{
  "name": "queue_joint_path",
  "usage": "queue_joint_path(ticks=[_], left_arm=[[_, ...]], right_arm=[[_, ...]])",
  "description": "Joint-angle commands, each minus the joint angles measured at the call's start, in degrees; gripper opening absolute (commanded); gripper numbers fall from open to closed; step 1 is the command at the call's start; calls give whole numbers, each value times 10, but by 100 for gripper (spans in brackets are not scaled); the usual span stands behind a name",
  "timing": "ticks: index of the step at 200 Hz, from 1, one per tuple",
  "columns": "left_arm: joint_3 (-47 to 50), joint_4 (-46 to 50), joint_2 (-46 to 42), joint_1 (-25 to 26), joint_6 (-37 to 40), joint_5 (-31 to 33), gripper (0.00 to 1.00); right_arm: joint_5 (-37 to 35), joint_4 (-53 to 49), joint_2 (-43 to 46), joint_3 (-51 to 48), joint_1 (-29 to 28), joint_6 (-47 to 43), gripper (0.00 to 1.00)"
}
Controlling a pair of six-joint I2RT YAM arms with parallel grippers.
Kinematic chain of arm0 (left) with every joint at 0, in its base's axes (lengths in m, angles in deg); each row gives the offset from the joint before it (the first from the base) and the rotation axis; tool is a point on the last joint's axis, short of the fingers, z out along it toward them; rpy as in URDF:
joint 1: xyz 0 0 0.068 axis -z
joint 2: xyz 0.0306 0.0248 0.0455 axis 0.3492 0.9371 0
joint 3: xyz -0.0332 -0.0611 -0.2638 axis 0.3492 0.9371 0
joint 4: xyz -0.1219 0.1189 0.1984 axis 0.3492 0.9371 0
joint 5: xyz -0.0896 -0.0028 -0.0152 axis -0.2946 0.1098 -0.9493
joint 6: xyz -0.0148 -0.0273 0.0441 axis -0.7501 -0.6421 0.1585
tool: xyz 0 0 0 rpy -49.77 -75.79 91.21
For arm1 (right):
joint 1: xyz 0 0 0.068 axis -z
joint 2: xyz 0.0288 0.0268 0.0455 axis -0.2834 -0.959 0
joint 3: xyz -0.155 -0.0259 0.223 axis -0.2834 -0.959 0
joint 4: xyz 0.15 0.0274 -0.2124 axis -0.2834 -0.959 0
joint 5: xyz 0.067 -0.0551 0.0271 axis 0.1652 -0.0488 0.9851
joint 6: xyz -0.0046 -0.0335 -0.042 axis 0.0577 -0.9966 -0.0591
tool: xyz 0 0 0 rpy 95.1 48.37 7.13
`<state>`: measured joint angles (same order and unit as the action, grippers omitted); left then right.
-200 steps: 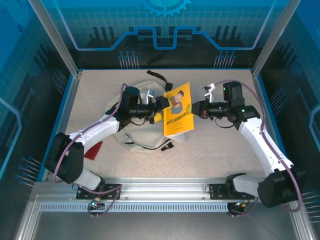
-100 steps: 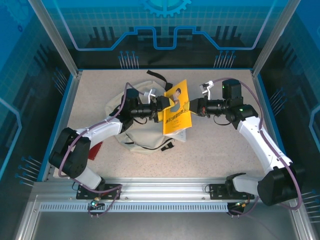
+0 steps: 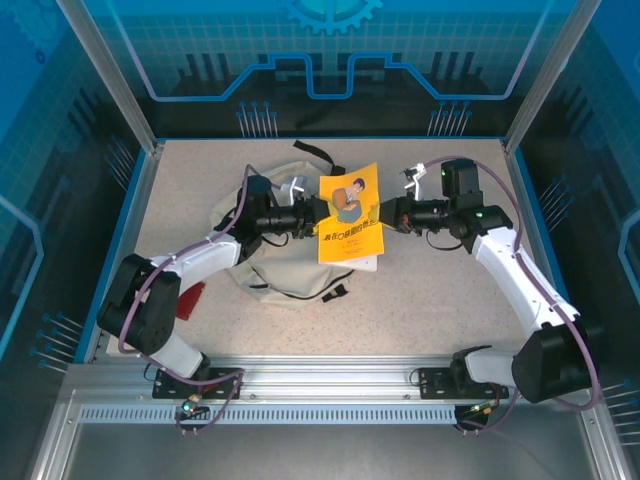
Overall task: Pack the student bag
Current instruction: Pass the book.
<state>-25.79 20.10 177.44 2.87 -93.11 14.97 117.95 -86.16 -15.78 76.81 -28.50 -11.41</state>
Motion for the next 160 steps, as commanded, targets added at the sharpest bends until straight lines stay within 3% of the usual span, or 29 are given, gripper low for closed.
queue_joint_path(ticks=[1, 8, 30, 46, 88, 121, 160], left_arm=[[0, -27, -40, -2, -2, -9, 19], [0, -19, -44, -3, -5, 3, 14], [6, 10, -69, -10, 0, 47, 4], [10, 52, -92, -21, 7, 87, 3], [-1, 159, -145, -30, 31, 210, 4], [-9, 160, -174, -30, 12, 296, 4], [-6, 105, -182, -29, -34, 359, 4]], right_arm=[[-2, -18, -7, 3, -1, -23, 0], [-12, -26, -7, 3, 0, -25, 7], [-97, -71, 6, 3, 2, -24, 56], [-140, -63, 27, -16, 2, 8, 80], [-137, 117, 68, -124, -13, 170, 100], [-164, 296, 76, -194, -65, 323, 100], [-248, 465, 55, -223, -151, 444, 100]])
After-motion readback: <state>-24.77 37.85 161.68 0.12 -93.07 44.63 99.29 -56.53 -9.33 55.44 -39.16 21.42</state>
